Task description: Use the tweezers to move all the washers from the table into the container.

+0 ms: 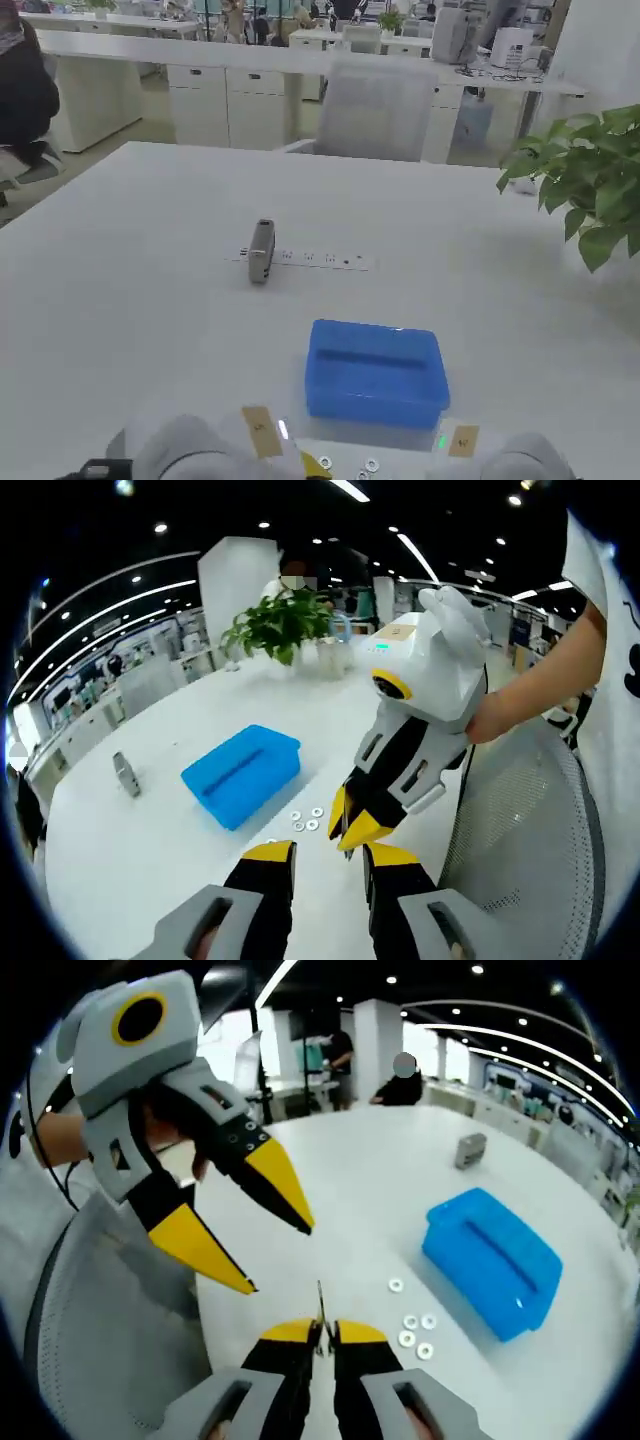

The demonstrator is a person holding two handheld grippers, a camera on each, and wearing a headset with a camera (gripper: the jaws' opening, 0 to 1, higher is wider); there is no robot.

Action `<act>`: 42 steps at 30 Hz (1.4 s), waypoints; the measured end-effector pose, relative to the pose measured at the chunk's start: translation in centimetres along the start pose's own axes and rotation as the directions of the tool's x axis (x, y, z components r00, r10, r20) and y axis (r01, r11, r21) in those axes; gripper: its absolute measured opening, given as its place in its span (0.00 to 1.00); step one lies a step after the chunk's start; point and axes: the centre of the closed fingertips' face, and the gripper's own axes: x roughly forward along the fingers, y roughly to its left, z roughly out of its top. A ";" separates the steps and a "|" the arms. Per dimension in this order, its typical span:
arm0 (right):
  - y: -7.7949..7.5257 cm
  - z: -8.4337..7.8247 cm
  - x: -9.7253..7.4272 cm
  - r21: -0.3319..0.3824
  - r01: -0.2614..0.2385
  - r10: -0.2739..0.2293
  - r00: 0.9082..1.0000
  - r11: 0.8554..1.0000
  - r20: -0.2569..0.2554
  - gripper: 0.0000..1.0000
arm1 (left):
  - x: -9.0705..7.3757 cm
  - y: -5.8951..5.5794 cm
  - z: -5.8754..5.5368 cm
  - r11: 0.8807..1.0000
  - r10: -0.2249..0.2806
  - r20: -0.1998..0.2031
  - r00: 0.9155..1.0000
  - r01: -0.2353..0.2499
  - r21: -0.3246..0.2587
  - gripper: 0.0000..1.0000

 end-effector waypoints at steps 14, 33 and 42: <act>-6.0 4.4 0.2 0.129 0.117 -0.134 0.982 0.985 0.134 0.03 | -5.6 3.5 -4.6 0.917 0.377 -0.026 0.926 -0.377 -0.133 0.73; -7.2 3.7 4.2 0.151 0.156 -0.171 0.980 0.976 0.098 0.04 | -5.8 4.2 -6.4 0.875 0.453 -0.036 0.891 -0.453 -0.170 0.89; -7.6 3.6 4.6 0.173 0.148 -0.166 0.981 0.974 0.097 0.04 | -5.6 4.2 -6.9 0.876 0.455 -0.065 0.888 -0.460 -0.143 0.90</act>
